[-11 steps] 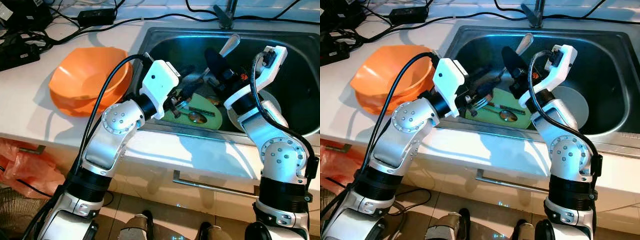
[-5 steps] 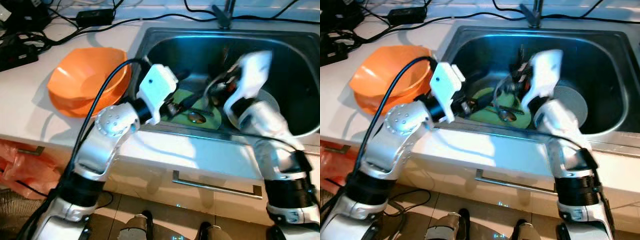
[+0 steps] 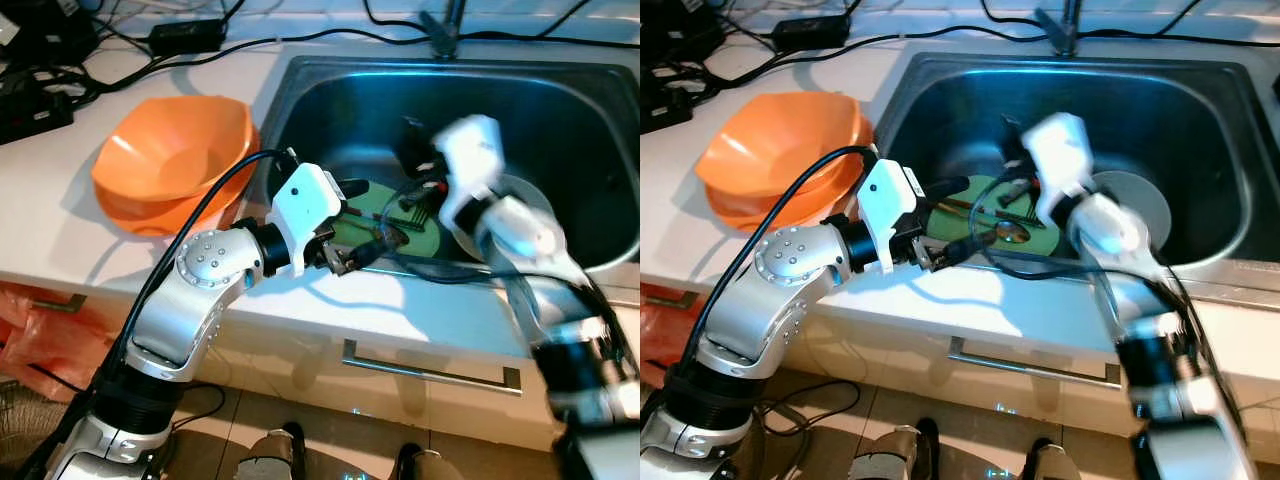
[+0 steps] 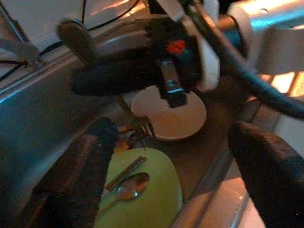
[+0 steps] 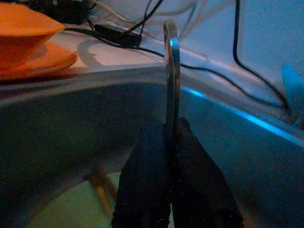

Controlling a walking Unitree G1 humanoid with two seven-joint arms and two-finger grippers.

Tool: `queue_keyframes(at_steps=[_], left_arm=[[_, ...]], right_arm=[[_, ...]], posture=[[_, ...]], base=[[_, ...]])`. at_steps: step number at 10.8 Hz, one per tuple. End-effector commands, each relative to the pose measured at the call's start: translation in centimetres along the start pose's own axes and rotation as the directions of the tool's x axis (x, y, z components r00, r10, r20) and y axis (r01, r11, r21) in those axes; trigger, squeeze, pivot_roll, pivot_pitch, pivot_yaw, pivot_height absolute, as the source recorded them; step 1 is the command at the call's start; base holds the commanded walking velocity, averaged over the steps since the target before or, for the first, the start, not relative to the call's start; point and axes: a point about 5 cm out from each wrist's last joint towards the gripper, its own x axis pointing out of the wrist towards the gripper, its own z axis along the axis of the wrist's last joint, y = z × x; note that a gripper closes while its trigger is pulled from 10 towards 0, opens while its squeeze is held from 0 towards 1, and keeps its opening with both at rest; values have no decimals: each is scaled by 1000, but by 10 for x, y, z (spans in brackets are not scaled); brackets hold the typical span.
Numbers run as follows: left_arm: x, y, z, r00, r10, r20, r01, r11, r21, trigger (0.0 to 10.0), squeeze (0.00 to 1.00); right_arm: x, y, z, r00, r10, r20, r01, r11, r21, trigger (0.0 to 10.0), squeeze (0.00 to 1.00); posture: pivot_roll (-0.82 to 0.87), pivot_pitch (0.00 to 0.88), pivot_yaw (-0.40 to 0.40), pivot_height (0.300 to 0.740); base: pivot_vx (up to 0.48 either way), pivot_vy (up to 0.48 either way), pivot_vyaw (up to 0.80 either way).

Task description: Kitchen organization

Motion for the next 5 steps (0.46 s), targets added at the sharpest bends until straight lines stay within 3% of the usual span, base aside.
queue_keyframes(at_steps=[1, 3, 5], left_arm=[[-3, -3, 1, 1000, -21, -12, 22, 1000, 13, 10000, 1000], [-8, -2, -1, 999, -12, -44, 14, 999, 36, 10000, 1000], [-10, 1, -2, 998, 0, -57, 3, 999, 44, 10000, 1000]], right_arm=[[2, 1, -7, 999, 41, -29, -43, 997, -70, 10000, 0], [8, -5, -31, 986, 101, -130, -122, 978, -168, 10000, 0], [7, -5, -43, 975, 136, -173, -168, 968, -188, 10000, 0]], posture=[[136, 198, 101, 740], [144, 203, 94, 740], [139, 208, 91, 740]], base=[[0, 0, 0], [0, 0, 0], [0, 0, 0]])
